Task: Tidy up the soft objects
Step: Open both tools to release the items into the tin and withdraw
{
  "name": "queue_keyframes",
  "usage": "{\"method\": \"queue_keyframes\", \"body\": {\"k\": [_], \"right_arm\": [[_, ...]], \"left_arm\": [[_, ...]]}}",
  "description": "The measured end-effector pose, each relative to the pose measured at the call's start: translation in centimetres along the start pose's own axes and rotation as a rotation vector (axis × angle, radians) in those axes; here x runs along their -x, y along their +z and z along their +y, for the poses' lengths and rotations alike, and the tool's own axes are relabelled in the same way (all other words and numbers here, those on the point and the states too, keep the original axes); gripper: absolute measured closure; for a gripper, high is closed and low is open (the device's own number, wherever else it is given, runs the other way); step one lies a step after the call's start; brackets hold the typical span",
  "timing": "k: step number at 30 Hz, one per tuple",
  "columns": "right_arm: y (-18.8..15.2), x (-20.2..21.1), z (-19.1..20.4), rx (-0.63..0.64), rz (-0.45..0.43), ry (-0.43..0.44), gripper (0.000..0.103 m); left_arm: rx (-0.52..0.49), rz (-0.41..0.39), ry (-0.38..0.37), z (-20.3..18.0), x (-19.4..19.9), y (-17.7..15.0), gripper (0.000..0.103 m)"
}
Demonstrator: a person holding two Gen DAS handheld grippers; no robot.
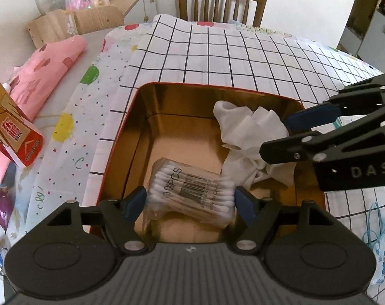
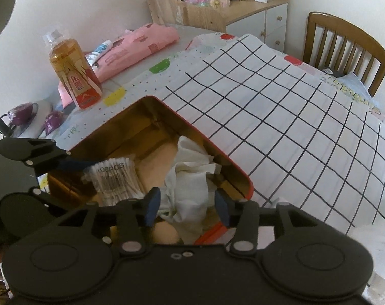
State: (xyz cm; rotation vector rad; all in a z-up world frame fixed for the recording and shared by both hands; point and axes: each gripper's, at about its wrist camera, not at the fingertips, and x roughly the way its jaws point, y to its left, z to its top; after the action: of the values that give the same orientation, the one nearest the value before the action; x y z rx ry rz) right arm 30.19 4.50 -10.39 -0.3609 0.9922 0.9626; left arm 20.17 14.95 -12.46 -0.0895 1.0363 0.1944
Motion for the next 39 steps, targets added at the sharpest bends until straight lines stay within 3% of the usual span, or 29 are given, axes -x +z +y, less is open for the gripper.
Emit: {"method": "queue_keyframes", "body": {"k": [5,21,39], "right_arm": [[-0.1,1.4,0.2,0.0,-0.026,0.017,0.042],[-2.1,7.8,0.8,-0.04,-0.139,0.005,0.034],[-8.7,16.8,1.4,-0.143,-0.297,-0.082,0.017]], "left_arm": [[0.005,-0.024,-0.012,0.1,0.8,-0.1,0.021],[-0.027,-0.137,-0.039,-0.6,6.2,-0.2,0.021],[-0.129,-0.254,-0.142,-4.5,12.4,-1.4,0.017]]}}
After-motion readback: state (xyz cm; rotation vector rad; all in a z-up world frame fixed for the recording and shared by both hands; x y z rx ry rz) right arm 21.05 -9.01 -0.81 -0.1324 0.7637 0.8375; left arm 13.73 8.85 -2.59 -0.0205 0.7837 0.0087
